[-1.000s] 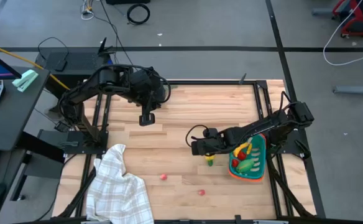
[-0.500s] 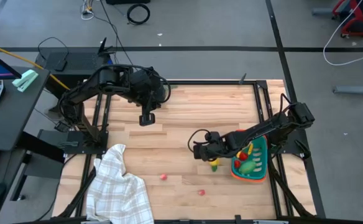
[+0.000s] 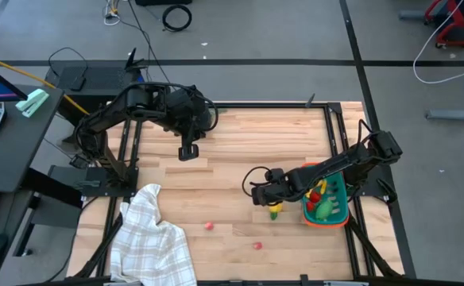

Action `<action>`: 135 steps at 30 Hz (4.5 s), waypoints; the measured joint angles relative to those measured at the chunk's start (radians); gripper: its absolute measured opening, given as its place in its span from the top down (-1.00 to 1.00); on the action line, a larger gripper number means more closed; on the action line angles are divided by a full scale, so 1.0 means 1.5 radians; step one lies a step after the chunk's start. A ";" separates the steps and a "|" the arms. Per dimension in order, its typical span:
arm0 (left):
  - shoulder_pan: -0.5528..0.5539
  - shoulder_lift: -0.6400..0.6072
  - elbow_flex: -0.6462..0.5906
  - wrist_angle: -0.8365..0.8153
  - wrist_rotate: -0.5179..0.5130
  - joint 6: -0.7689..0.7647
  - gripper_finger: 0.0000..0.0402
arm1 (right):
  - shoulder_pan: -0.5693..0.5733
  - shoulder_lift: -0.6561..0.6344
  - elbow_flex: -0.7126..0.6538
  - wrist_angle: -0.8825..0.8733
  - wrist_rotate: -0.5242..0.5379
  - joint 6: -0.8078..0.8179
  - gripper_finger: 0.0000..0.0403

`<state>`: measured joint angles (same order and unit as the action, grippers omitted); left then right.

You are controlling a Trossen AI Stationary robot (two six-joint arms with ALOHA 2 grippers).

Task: Pick and placing Produce into tupperware
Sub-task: Put the yellow pineapple into the blue basket

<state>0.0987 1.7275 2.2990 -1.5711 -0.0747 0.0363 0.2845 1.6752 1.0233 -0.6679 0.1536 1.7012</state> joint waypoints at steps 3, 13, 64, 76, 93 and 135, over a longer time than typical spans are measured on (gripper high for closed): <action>0.000 0.000 0.000 0.000 0.000 -0.001 0.89 | 0.005 0.000 0.000 0.000 -0.009 0.003 -0.59; 0.000 0.000 0.000 0.000 0.000 -0.005 0.86 | 0.011 -0.001 0.001 -0.045 -0.061 0.038 -0.59; -0.002 0.000 0.000 0.000 0.000 -0.129 0.85 | 0.043 0.000 0.163 -0.112 0.025 -0.369 -0.48; -0.002 0.000 0.000 0.000 0.000 -0.175 0.89 | 0.043 0.000 0.080 -0.110 -0.083 -0.458 -0.49; -0.002 0.000 0.000 0.000 0.000 -0.228 0.92 | 0.043 0.000 0.033 0.032 -0.068 -0.624 -0.49; -0.002 0.000 0.000 0.001 0.000 -0.242 0.87 | 0.039 0.000 -0.064 0.140 -0.038 -0.652 -0.49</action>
<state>0.0959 1.7279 2.2990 -1.5700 -0.0750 -0.3267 0.3428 1.6746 0.9277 -0.4578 0.0967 0.7232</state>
